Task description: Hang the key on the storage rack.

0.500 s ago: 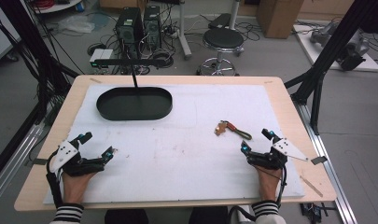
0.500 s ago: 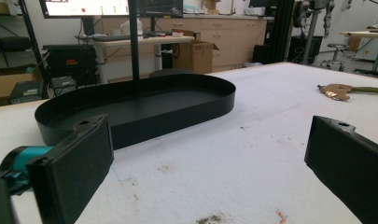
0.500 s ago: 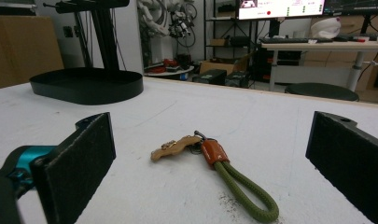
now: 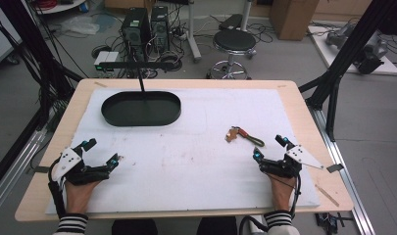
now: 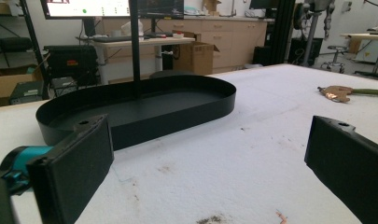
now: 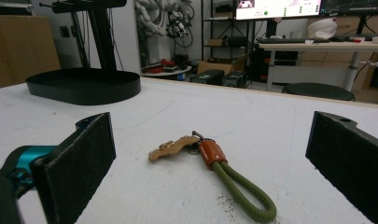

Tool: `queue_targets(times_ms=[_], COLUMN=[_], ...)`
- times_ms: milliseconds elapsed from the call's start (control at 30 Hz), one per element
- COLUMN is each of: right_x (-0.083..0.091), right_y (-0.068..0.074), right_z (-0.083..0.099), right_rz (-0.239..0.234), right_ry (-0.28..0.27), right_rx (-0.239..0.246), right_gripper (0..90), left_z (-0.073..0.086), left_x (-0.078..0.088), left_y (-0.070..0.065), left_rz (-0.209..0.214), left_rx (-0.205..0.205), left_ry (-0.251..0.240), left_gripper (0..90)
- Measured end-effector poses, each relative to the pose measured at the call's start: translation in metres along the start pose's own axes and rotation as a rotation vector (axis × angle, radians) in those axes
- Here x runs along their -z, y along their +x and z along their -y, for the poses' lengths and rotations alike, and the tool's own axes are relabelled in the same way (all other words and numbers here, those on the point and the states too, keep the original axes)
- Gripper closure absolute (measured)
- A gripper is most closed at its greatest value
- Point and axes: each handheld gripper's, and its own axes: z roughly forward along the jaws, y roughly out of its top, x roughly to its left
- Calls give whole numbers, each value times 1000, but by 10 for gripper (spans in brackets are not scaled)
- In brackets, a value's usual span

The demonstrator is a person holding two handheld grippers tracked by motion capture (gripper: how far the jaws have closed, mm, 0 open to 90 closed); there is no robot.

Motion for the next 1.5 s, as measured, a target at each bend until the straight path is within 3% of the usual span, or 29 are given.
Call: queue_targets(times_ms=[300, 467, 567, 667, 767, 933, 1000, 1067, 1167, 1200, 1300, 1467, 1500], right_x=[-1, -4, -2, -3, -8, -17, -27, -31, -43, -51, -57, -77, -77], right_y=[-1, -4, -7, -11, -19, -27, -33, -36, -41, -44, -45, -45, -45], right_z=[-1, -3, -8, -19, -38, -60, -72, -75, -80, -83, -84, -92, -92], right_rz=[4, 4, 9, -4, -49, -82, -119, -133, -174, -195, -213, -255, -255], right_ry=[4, 26, 20, 48, 115, 208, 284, 312, 409, 468, 513, 643, 643], right_rx=[-9, -23, -20, -13, -2, 32, 57, 72, 110, 130, 149, 216, 216], right_gripper=[4, 3, 3, 4, 4, 4, 4, 4, 4, 4, 4, 4, 4], left_z=[0, 0, 0, 0, 0, 0, 0, 0, 0, -1, -1, 0, 0], left_x=[1, -1, -1, -1, -1, -1, -1, -1, -1, -1, -1, -1, -1], left_y=[-1, 0, -1, -1, -1, -1, -1, -1, -1, -1, -1, -1, -1], left_rz=[0, 10, 8, 8, 7, 9, 9, 10, 8, 11, 11, 9, 9], left_rx=[-3, -9, -9, -11, -15, -15, -15, -15, -16, -16, -15, -19, -19], left_ry=[-13, 12, 11, 11, 11, 8, 8, 8, 8, 10, 10, 11, 10], left_gripper=[17, 17, 17, 17, 17, 17, 17, 17, 17, 17, 17, 17, 17])
